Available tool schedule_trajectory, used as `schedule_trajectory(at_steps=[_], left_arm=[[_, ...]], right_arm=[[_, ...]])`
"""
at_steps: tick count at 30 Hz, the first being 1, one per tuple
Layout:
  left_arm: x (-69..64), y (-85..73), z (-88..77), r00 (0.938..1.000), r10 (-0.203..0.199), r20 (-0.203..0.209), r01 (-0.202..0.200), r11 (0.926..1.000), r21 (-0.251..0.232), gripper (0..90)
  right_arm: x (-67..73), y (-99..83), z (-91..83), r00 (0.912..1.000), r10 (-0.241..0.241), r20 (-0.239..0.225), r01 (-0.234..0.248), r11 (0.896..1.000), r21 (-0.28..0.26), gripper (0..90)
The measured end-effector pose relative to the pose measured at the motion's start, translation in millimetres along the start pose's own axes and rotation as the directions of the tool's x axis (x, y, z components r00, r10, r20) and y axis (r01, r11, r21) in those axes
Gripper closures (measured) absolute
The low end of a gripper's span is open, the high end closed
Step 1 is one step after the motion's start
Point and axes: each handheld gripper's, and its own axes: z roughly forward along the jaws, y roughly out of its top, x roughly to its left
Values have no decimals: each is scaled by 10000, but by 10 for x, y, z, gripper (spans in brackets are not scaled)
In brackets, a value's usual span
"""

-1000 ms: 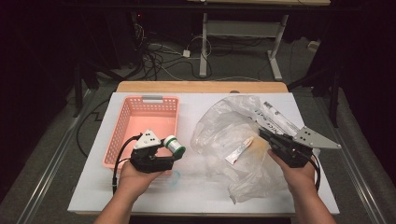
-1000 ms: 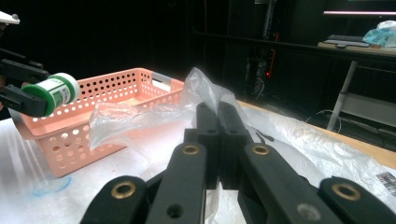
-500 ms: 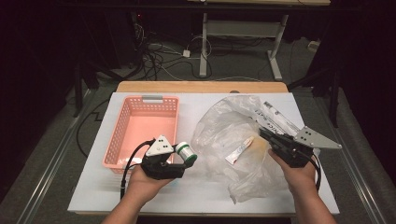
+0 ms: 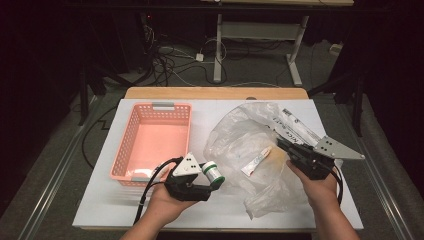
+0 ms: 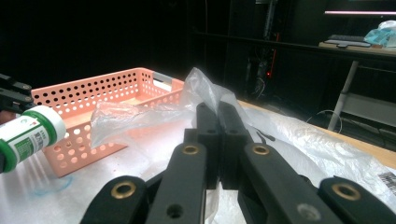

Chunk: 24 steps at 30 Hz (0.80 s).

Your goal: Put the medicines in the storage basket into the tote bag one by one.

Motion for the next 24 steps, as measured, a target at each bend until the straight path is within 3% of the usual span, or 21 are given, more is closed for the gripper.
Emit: schedule_trajectory(at_steps=[13, 24], left_arm=[[-118, 112, 183, 9997, 163, 158, -161, 9998, -116, 345], [-127, 397, 592, 9997, 198, 126, -195, 9996, -213, 345]], right_arm=[[15, -11, 21, 10000, 9, -43, -8, 10000, 68, 900], [12, -15, 24, 9999, 37, -106, -36, 10000, 48, 900]])
